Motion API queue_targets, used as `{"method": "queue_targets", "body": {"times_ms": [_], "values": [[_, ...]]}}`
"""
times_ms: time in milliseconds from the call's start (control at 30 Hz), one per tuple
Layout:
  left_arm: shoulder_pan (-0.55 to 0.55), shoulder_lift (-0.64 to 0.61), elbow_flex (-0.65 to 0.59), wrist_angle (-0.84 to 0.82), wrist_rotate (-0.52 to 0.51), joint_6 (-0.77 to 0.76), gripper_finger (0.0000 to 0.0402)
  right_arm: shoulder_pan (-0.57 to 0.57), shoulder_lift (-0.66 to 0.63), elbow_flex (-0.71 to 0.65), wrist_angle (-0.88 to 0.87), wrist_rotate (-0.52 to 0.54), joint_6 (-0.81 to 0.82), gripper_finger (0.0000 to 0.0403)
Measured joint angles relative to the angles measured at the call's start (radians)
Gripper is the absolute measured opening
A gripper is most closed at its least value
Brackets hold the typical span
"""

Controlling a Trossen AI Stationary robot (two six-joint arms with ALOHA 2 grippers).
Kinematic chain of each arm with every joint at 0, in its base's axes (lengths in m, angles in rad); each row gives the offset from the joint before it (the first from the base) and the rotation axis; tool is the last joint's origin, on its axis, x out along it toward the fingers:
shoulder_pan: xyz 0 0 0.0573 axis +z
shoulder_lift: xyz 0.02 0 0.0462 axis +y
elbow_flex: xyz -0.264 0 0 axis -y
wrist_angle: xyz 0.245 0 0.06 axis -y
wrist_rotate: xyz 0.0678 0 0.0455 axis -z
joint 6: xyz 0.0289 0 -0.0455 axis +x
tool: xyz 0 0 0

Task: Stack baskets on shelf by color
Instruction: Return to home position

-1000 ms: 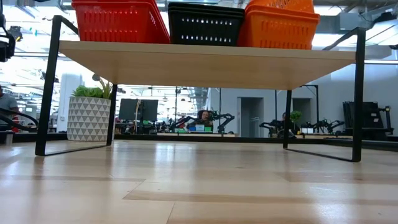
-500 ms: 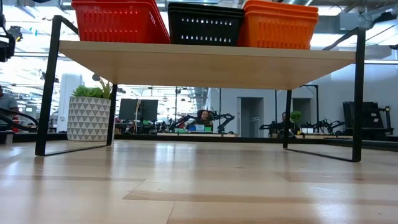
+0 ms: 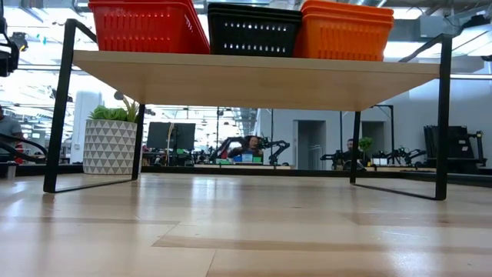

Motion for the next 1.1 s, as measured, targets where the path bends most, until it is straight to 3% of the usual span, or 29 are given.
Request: {"method": "queue_targets", "body": {"times_ms": [67, 200, 367, 600, 833, 967, 1100], "values": [[0.0, 0.0, 0.0, -0.006, -0.023, 0.0, 0.0, 0.01, -0.004, 0.001, 0.008, 0.009, -0.108, 0.0097], [0.0, -0.003, 0.0, -0.032, -0.165, 0.028, 0.0, -0.039, -0.025, -0.003, 0.047, -0.002, -0.23, 0.0097], [0.0, -0.063, 0.001, -0.197, -0.151, 0.089, 0.0, -0.156, -0.158, -0.117, 0.172, -0.119, -0.324, 0.0097], [-0.001, -0.143, -0.003, -0.457, -0.198, -0.042, 0.0, -0.298, -0.444, -0.598, 0.575, -0.259, -0.341, 0.0097], [-0.008, -0.178, -0.099, -0.491, -0.246, 0.013, 0.0, -0.322, -0.708, -1.086, 0.974, -0.314, -0.275, 0.0097], [-0.008, -0.179, -0.185, -0.503, -0.24, 0.007, 0.0, -0.312, -0.808, -1.289, 1.151, -0.315, -0.273, 0.0097], [-0.01, -0.18, -0.265, -0.535, -0.218, -0.084, 0.0, -0.312, -0.917, -1.417, 1.183, -0.301, -0.24, 0.0097]]}}
